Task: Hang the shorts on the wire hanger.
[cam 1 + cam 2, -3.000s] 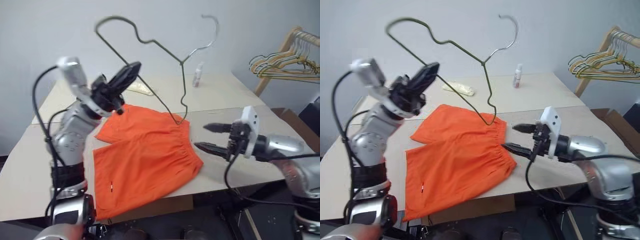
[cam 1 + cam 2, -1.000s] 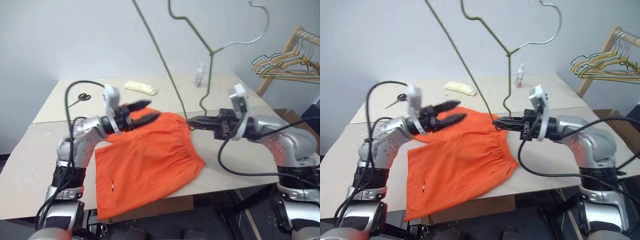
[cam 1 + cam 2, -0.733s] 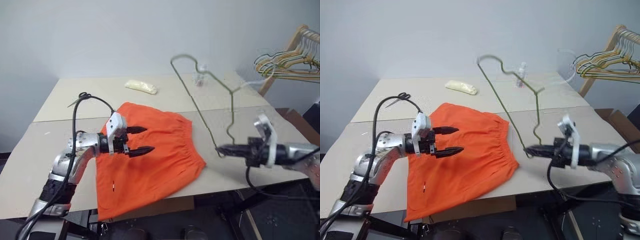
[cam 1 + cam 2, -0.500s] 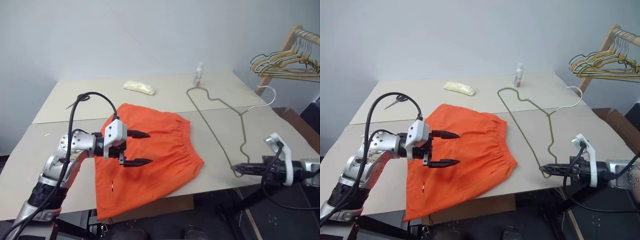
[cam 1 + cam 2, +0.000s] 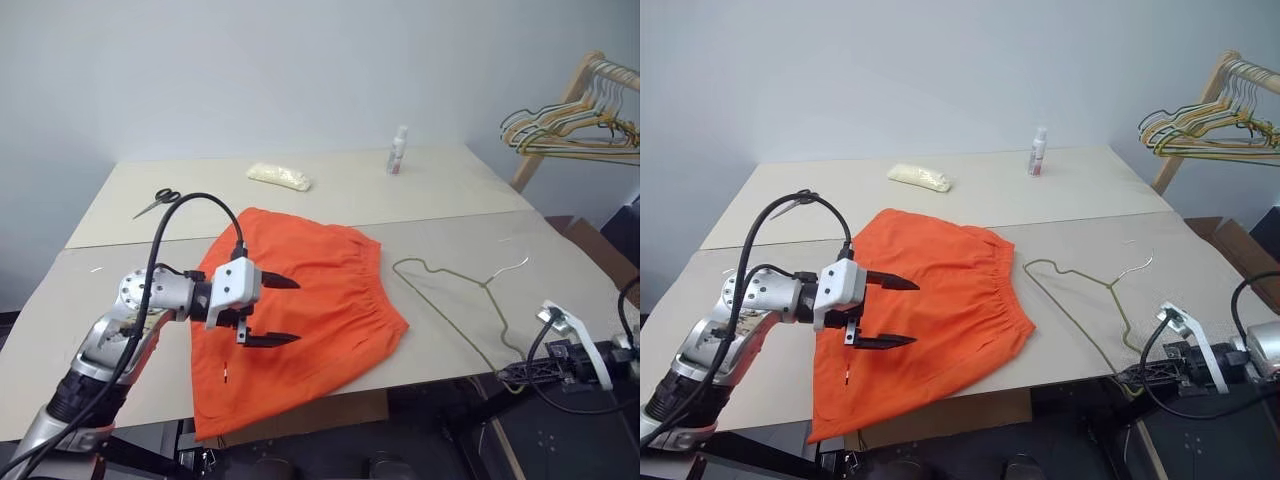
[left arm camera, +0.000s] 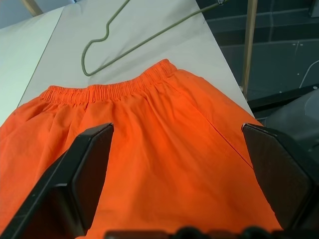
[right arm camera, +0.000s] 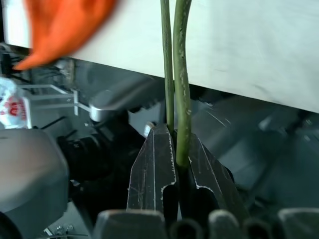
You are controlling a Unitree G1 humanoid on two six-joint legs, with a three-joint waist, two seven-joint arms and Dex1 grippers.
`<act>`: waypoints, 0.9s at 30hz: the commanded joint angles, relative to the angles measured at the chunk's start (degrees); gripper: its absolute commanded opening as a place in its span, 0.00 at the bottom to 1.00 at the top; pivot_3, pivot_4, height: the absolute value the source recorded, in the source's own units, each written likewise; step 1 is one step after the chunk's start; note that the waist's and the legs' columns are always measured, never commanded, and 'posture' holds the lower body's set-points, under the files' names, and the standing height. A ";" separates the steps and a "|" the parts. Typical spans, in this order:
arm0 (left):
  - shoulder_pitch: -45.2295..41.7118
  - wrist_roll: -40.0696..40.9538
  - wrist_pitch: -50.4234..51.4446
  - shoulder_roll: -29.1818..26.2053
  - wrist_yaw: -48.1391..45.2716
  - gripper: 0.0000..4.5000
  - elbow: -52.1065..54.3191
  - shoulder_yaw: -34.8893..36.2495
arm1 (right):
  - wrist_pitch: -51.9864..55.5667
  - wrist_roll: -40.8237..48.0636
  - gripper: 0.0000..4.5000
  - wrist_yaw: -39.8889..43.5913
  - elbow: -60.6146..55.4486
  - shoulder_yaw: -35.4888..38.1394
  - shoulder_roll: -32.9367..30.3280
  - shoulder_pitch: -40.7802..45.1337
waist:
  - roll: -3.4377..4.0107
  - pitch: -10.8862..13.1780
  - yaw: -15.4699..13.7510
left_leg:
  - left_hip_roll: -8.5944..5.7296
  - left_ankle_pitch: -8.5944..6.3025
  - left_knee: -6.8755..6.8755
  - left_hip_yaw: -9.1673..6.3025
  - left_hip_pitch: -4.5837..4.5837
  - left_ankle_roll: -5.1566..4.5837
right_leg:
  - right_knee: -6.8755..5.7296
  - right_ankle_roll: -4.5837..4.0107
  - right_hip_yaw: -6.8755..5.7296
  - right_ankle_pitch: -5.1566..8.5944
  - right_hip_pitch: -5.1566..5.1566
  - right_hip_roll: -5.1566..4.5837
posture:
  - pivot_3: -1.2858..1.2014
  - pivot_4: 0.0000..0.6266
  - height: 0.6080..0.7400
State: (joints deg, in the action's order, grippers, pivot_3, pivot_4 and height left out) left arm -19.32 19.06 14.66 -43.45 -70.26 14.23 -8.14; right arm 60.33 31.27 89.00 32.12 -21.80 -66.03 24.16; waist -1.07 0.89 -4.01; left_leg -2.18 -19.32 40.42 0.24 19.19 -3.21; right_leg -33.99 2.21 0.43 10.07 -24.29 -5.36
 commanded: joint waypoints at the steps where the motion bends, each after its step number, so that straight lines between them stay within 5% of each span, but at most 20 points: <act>1: -0.24 -0.19 -0.81 -0.90 0.23 0.99 1.54 1.00 | -1.77 -0.48 0.00 3.50 2.66 -0.83 0.85 2.90 | 0.01 0.00 -0.13 | -0.01 0.00 0.00 -0.01 0.02 0.00 | 0.00 0.00 0.00 0.00 -0.01 -0.02 | 0.57 0.00 1.00; 27: 0.16 -3.20 -1.15 -0.26 2.46 0.99 1.11 -1.06 | -1.13 5.52 0.00 3.50 -2.37 -8.32 1.09 7.74 | 0.03 -0.01 -1.52 | -0.02 0.00 0.00 -0.05 0.03 0.01 | -0.02 0.00 -0.04 -0.01 -0.05 -0.03 | 0.58 0.00 1.00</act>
State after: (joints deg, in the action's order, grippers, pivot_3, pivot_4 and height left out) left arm -18.86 16.43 14.77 -43.78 -68.19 14.30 -9.08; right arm 59.82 36.24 89.20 29.97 -28.99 -64.24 29.62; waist -1.04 0.88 -5.53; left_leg -2.19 -19.32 40.43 0.19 19.23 -3.20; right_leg -34.00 2.21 0.38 10.06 -24.33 -5.38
